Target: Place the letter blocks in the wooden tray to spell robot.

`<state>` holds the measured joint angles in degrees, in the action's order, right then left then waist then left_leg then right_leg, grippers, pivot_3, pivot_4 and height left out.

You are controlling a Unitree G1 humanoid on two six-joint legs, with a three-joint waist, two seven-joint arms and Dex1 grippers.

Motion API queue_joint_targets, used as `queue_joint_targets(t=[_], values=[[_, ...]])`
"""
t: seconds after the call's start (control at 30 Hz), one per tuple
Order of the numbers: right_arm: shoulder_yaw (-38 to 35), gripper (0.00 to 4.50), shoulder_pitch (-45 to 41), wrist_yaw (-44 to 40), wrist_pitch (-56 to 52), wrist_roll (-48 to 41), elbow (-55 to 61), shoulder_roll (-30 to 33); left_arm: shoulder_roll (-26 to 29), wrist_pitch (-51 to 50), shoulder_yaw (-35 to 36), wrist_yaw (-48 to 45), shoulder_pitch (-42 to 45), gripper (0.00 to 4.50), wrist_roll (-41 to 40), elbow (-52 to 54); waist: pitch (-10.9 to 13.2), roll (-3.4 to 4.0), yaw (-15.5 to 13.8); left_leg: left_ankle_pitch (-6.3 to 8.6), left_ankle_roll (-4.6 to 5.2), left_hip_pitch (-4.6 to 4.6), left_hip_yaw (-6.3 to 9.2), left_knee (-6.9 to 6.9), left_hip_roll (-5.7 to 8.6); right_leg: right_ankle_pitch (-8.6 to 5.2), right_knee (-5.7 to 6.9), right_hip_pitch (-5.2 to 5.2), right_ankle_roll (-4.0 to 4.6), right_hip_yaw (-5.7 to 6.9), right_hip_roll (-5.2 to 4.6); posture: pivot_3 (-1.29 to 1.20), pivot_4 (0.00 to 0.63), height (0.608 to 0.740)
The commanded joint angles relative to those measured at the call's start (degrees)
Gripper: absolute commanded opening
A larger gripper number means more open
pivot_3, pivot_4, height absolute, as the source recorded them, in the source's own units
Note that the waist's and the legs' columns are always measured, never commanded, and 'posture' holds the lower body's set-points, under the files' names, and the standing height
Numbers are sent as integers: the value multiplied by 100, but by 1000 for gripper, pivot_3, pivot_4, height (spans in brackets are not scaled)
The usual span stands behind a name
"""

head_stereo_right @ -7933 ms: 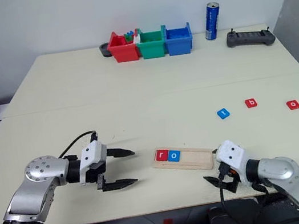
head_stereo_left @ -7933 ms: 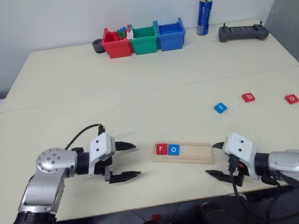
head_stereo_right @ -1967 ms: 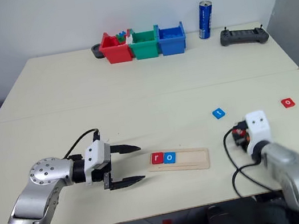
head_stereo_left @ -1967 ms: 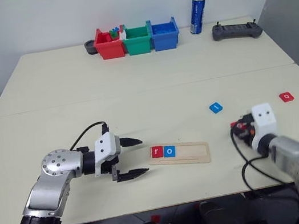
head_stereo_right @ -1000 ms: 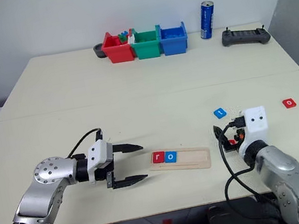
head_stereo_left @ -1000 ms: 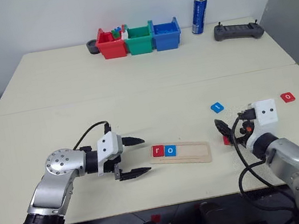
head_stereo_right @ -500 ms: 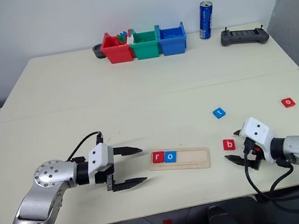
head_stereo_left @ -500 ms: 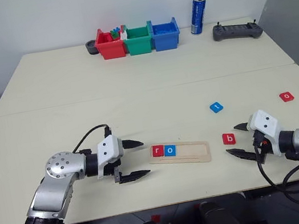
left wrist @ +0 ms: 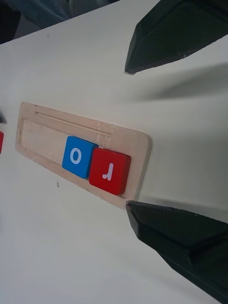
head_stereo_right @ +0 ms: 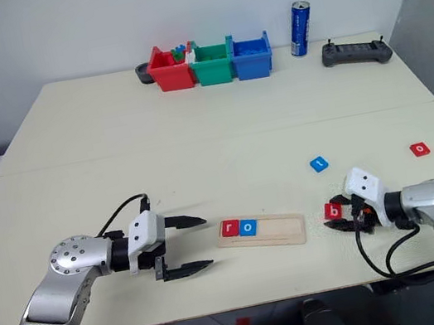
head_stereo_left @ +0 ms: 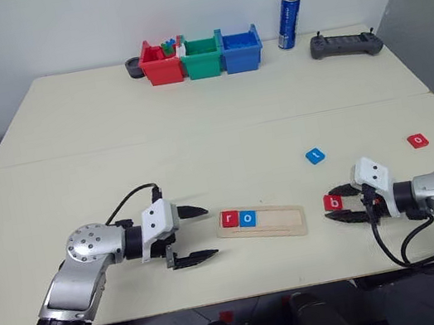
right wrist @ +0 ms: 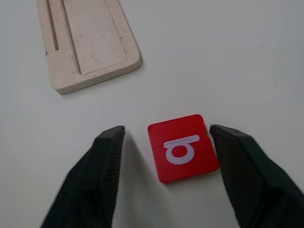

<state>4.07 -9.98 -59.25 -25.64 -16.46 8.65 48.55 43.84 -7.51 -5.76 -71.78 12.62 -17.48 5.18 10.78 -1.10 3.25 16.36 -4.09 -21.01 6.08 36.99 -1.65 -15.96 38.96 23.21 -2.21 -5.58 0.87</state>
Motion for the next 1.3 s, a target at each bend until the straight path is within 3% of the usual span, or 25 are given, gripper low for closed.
queue_joint_targets(t=[0.03,0.07,0.27,0.47,0.7,1.3], values=[[33,1657,-72,-123,58,10,45,8,101,-54,108,33,-12,4500,-52,280,0,0,0,0,0,0,0,0,0,0,0,0,0,1,0,0,150,740],[34,1436,-70,-145,99,29,60,24,108,-67,116,35,-23,4500,-52,295,0,0,0,0,0,0,0,0,0,0,0,0,0,1,0,0,150,740],[37,1442,-287,-183,-294,-264,1134,50,161,-75,148,42,-53,4500,-36,311,1,2,15,0,0,1,0,-1,-1,0,2,1,0,0,1,0,150,740],[767,1442,-848,319,-991,-25,1931,-404,159,-5,125,53,-26,4500,-6,237,1,2,2,0,-1,1,6,0,-2,-1,3,0,-1,4,1,0,150,740],[1831,1442,-1260,881,-1273,600,1806,-1112,111,142,62,-9,60,4500,60,53,1,2,0,-1,-1,-2,7,0,0,1,2,2,2,6,0,0,150,740],[2063,1442,-1607,967,-1326,935,1312,-1365,-9,321,-1,60,35,4500,158,-85,1,2,2,-1,-1,-1,8,0,0,2,3,2,3,8,-1,0,150,740]])
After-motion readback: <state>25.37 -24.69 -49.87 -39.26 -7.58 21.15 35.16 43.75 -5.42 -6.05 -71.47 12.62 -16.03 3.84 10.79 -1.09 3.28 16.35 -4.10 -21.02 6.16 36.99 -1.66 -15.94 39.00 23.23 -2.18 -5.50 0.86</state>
